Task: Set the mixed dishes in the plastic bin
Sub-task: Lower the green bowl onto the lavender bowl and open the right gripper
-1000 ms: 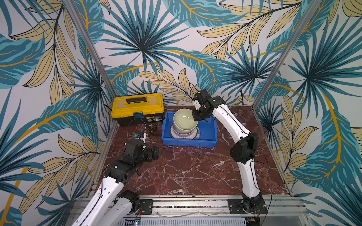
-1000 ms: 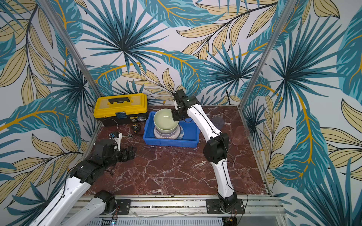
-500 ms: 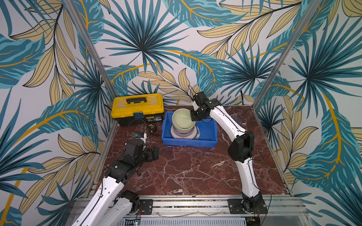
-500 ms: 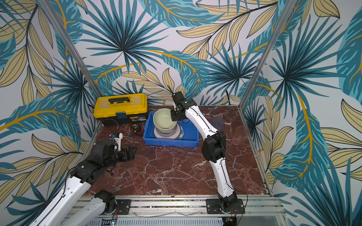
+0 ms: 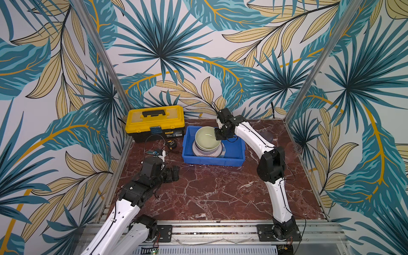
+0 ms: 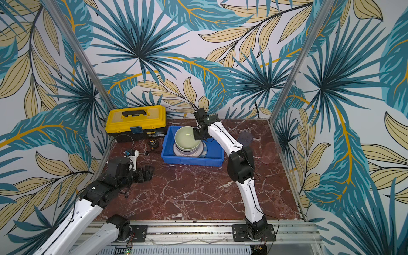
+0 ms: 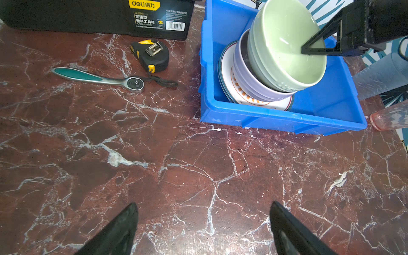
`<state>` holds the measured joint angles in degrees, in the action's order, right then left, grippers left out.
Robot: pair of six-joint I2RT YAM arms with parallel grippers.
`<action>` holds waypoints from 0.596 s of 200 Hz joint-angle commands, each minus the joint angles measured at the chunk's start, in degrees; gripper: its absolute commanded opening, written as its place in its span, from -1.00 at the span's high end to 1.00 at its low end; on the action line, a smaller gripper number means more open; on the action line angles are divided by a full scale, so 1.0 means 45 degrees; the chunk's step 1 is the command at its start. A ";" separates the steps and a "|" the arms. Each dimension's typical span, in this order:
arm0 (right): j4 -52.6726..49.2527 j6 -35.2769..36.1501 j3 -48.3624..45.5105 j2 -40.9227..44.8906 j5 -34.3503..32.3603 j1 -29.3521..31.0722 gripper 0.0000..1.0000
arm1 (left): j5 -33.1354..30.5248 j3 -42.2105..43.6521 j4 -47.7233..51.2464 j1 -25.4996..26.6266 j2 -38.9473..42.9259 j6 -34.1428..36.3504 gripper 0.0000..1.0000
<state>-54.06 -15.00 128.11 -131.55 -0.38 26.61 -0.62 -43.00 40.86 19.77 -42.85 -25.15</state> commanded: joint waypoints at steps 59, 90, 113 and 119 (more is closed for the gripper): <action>0.0985 -0.0389 -0.0242 0.0014 0.0182 0.0000 1.00 | 0.0058 0.0084 -0.0272 -0.0038 0.0084 -0.0061 -0.87; 0.0989 -0.0455 -0.0306 -0.0027 0.0219 -0.0011 1.00 | 0.0056 0.0084 -0.0272 -0.0039 0.0074 -0.0056 -0.87; 0.0940 -0.0473 -0.0306 0.0023 0.0241 -0.0015 0.92 | 0.0048 0.0084 -0.0272 -0.0038 0.0087 -0.0056 -0.87; 0.0940 -0.0474 -0.0316 0.0038 0.0241 -0.0001 0.89 | 0.0041 0.0084 -0.0272 -0.0051 0.0081 -0.0056 -0.87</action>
<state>-52.88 -15.66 127.02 -131.72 -0.64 26.61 -0.62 -43.00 40.86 19.77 -42.85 -25.15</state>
